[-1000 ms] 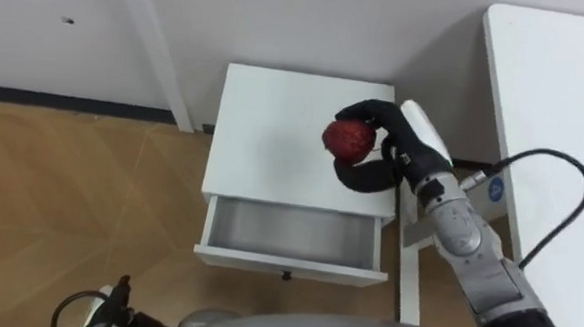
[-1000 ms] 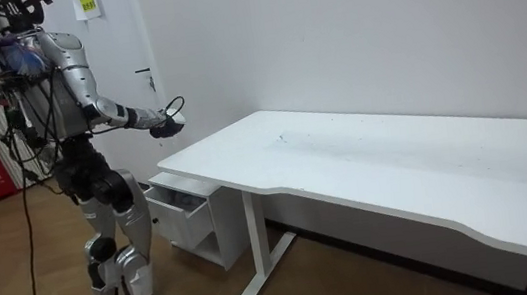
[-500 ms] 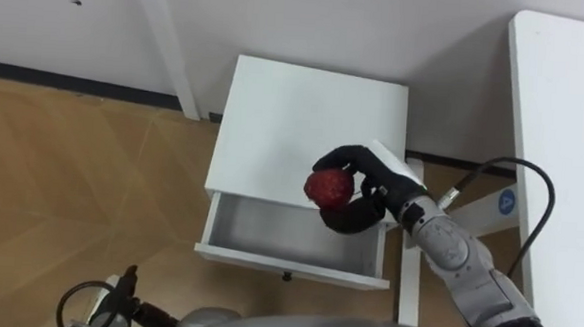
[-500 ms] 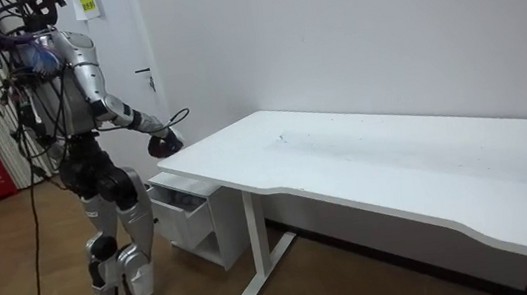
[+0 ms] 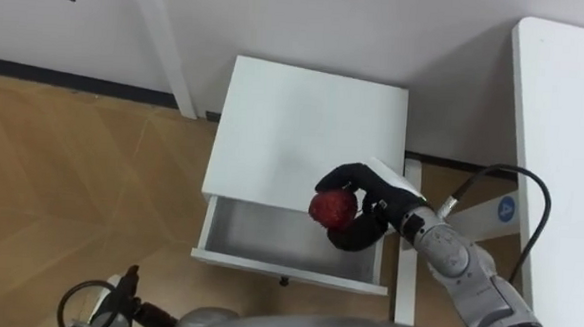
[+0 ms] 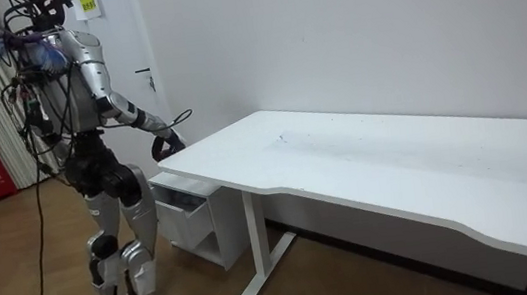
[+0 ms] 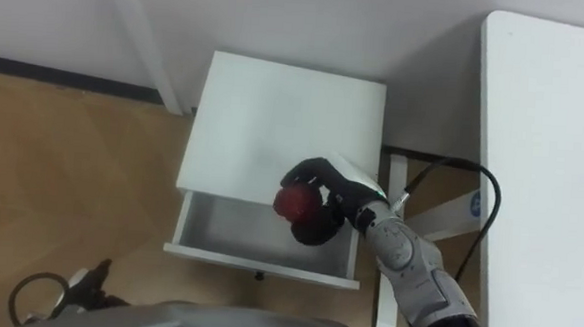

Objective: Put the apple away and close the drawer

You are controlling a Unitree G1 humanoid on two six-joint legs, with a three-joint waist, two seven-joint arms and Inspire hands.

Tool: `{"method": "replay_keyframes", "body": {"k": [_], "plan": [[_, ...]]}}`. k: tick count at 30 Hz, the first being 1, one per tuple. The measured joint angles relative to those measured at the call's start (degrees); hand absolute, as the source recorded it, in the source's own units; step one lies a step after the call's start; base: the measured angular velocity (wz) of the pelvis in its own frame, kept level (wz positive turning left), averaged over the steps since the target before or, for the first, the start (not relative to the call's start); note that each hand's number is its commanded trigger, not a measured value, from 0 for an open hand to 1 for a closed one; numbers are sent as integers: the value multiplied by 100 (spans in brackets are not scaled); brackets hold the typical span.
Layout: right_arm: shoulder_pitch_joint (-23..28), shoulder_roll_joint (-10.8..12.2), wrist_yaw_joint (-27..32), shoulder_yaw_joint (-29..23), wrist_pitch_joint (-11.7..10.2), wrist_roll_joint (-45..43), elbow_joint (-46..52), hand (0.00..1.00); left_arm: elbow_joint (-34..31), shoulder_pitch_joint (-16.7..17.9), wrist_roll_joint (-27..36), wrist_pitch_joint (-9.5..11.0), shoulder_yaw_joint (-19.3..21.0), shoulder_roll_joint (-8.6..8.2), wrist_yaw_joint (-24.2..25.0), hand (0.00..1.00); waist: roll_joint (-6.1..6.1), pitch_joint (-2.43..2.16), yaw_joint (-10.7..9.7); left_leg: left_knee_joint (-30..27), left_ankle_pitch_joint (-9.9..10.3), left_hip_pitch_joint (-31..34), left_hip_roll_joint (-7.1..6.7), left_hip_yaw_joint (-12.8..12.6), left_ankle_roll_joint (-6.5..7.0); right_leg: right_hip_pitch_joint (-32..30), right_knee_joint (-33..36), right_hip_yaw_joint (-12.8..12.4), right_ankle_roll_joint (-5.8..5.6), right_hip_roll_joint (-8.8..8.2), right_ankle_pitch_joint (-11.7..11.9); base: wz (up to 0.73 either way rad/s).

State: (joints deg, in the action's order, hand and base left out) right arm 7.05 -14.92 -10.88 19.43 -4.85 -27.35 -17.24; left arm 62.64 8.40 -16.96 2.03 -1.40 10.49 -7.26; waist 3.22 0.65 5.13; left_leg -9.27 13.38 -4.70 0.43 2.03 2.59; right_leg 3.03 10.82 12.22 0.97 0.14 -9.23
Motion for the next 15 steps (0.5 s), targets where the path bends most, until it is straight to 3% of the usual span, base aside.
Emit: {"method": "replay_keyframes", "body": {"k": [1,2,3,4,5,6,7,8,9,10,12,15], "plan": [[2,0,6,0,0,-1,0,0,-34,0,-1,0,-34,0,0,0,-14,4,-16,1,-3,-36,16,61,-1,-25,120,69,-3,0,-4,0],[12,-6,15,-5,-5,0,-6,0,-77,-46,1,1,-106,6,1,0,-96,61,-23,19,-6,-114,67,303,-1,-206,359,110,-40,68,-141,-7],[16,16,16,-2,-13,-2,-8,0,-88,-44,0,17,-118,25,-1,0,-76,32,-6,19,-5,-124,76,467,-2,-286,205,10,-50,132,-156,-43],[-60,73,15,45,-30,-4,10,0,-85,-36,-27,33,-84,104,-7,0,13,-8,62,-11,12,-80,72,611,-31,-477,-537,-189,161,291,126,-58],[-119,70,28,99,-63,-6,15,0,-16,23,-68,18,-32,94,-2,0,-4,-37,32,-64,112,-26,138,513,-252,-554,-573,-30,260,299,622,-37],[-99,61,57,107,-55,-6,9,0,14,36,-78,9,-34,78,4,0,7,-44,-72,-79,139,-1,155,370,-417,-525,-549,-26,268,271,624,18],[-47,50,91,131,-6,-5,-12,0,24,-5,-62,5,-58,50,16,0,3,-43,-141,-21,160,38,250,-83,-524,-467,-510,-144,268,247,624,63],[-14,28,90,129,64,-4,-12,0,-42,-64,-63,20,-97,62,17,0,57,-10,-165,108,121,231,334,-319,-517,-414,-513,-455,258,198,617,65],[-13,26,90,122,109,-2,-14,0,-94,-99,-59,21,-117,79,3,0,84,5,-161,144,-24,371,373,-399,-432,-404,-504,-558,238,175,605,62],[3,12,68,124,141,-10,-27,0,-176,-106,-61,20,-162,162,-10,0,113,-21,-132,75,-199,401,357,-545,-310,-399,-482,-589,120,117,550,50],[-16,44,57,121,106,-59,1,0,-201,-102,-74,-23,-177,181,-5,0,124,-22,-115,49,-221,354,284,-598,-277,-397,-430,-425,16,60,482,23],[-54,42,12,112,108,-195,2,0,-201,4,-73,-32,-180,114,4,0,47,-25,0,56,-221,299,181,-570,-274,-310,-424,-245,-9,-20,463,-8]]}}
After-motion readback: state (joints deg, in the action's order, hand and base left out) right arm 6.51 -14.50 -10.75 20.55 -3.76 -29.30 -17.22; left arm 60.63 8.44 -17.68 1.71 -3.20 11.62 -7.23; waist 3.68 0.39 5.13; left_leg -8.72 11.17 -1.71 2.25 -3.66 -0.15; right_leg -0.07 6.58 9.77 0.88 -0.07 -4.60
